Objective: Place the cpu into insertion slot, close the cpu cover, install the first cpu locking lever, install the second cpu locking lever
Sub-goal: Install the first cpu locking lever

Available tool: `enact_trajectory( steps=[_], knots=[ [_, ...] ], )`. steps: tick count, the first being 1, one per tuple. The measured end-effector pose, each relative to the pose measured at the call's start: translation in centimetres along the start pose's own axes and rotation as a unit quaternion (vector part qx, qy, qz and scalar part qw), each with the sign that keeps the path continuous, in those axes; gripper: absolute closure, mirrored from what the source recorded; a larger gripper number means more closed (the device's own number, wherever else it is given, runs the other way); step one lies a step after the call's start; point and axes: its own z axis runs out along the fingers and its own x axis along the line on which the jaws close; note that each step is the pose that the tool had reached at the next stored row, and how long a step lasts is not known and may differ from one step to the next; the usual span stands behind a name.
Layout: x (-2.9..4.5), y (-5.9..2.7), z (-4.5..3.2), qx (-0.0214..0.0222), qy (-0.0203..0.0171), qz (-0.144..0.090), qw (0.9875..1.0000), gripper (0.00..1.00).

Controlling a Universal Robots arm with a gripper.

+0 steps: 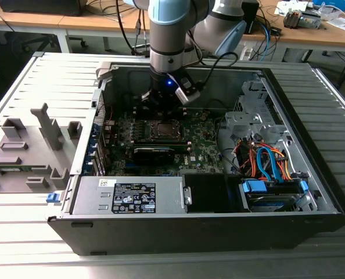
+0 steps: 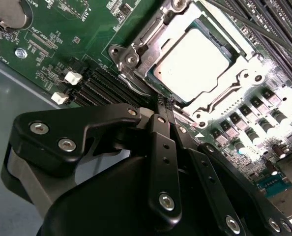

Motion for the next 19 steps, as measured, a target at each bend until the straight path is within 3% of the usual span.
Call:
enact_trajectory(
  steps=[5, 16, 19],
  knots=[
    [-0.41, -0.08, 0.01, -0.0001, 0.0001, -0.007, 1.0, 0.89],
    [-0.45, -0.35, 0.0, -0.0001, 0.0003, -0.009, 1.0, 0.89],
    [-0.86, -0.44, -0.01, 0.0001, 0.0005, -0.009, 1.0, 0.89]
  ],
)
